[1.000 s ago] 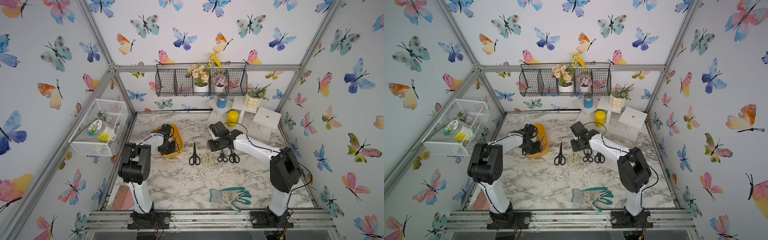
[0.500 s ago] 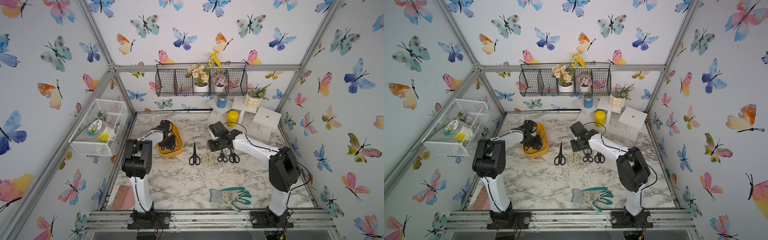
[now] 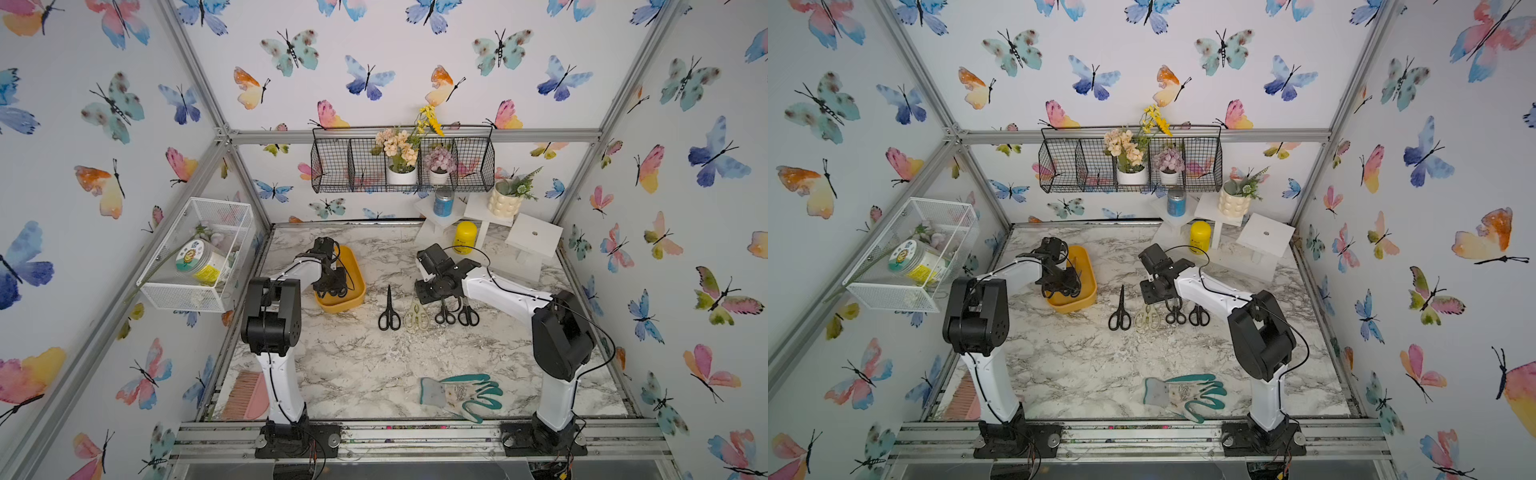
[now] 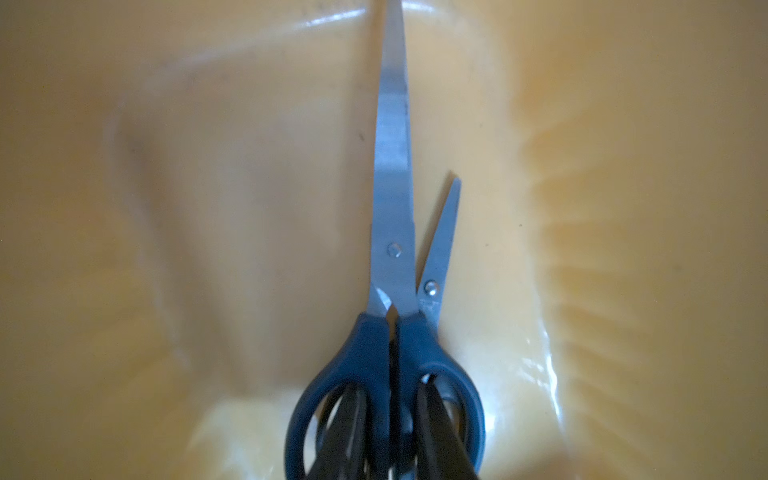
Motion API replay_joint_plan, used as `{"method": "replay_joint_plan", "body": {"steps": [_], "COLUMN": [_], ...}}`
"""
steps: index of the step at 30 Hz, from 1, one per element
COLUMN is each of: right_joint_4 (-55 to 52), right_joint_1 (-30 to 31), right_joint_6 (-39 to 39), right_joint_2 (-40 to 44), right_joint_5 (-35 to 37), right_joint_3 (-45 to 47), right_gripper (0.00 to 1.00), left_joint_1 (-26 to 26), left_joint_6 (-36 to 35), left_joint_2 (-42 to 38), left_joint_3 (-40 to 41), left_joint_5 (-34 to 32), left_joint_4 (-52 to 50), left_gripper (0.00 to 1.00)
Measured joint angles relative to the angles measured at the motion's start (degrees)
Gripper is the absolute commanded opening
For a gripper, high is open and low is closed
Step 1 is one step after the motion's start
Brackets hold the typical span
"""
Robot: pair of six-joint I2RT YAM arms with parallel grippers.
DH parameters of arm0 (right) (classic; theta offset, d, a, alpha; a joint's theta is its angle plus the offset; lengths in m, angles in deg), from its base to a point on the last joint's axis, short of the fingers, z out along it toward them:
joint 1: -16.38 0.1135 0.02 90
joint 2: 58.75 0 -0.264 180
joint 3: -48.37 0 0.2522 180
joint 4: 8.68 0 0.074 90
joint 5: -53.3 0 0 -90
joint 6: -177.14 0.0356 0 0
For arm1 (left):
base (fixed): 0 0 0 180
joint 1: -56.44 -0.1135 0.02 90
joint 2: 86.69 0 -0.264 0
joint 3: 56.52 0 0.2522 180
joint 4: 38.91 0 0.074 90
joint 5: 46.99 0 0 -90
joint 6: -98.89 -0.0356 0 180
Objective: Take the scissors out of the storage box
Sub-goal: Pick up the scissors from the storage box.
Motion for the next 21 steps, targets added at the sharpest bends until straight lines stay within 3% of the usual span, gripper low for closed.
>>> {"method": "replay_joint_plan", "body": {"steps": [12,21], "right_joint_4": [0.11,0.33], "right_joint_1": [0.0,0.0], "right_joint_6": [-0.02,-0.48], "right_joint_2": [-0.02,-0.04], "right_joint_5": [-1.36,-1.64], "right_joint_3": [-0.28,-1.49], "right_gripper": [0.4,0.4], "left_joint_1": [1.64,6.27], "left_joint_6": [3.06,5.92], "left_joint_2": [-16.11,-22.51], "left_joint_3": [5.6,8.41], "left_joint_5": [3.15,3.65], "left_joint_4": [-1.05,-2.86], "left_gripper": [0.06,0.07]}}
